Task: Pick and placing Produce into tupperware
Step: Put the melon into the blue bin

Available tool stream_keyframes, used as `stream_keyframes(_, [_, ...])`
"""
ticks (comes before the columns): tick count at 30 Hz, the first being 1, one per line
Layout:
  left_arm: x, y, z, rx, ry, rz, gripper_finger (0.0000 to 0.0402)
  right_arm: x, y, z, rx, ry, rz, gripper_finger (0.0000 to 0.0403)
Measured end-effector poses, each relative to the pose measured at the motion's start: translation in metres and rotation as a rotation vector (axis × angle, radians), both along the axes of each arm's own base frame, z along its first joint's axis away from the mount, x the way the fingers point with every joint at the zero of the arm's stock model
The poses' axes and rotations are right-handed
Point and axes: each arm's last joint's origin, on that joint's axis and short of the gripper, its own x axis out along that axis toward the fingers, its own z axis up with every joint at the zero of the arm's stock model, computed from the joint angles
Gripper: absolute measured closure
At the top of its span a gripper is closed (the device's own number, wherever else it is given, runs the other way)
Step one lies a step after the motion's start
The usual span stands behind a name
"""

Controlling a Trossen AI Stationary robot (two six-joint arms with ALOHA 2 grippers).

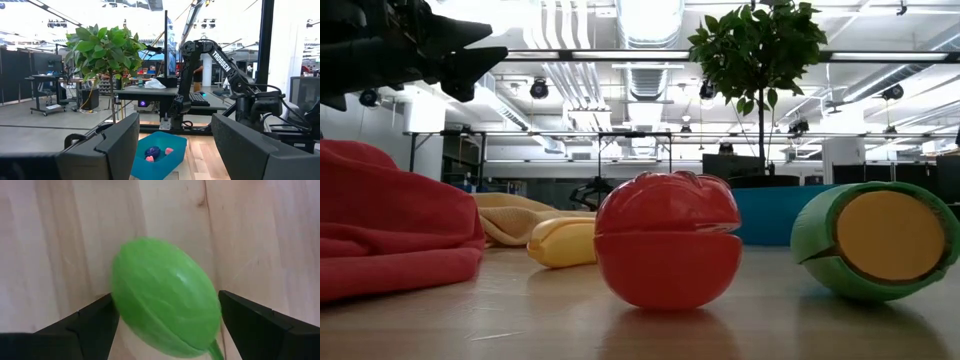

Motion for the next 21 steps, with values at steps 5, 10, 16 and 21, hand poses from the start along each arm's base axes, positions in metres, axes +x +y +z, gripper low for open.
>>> stream_keyframes(5, [0.0, 0.0, 0.0, 0.0, 0.0, 0.0, 0.0167, 0.0006, -0.0024, -0.0028, 0.002, -0.004, -0.007, 0.0078])
stream_keyframes(10, [0.0, 0.0, 0.0, 0.0, 0.0, 0.0, 0.0167, 0.0042, -0.004, -0.002, 0.004, -0.011, -0.007, 0.0079])
stream_keyframes(16, [0.0, 0.0, 0.0, 0.0, 0.0, 0.0, 0.0167, 0.0071, -0.0038, -0.0014, 0.011, -0.026, 0.014, 0.0111])
stream_keyframes(21, [0.0, 0.0, 0.0, 0.0, 0.0, 0.0, 0.0167, 0.0071, -0.0039, -0.0014, 0.008, -0.025, 0.019, 0.0149])
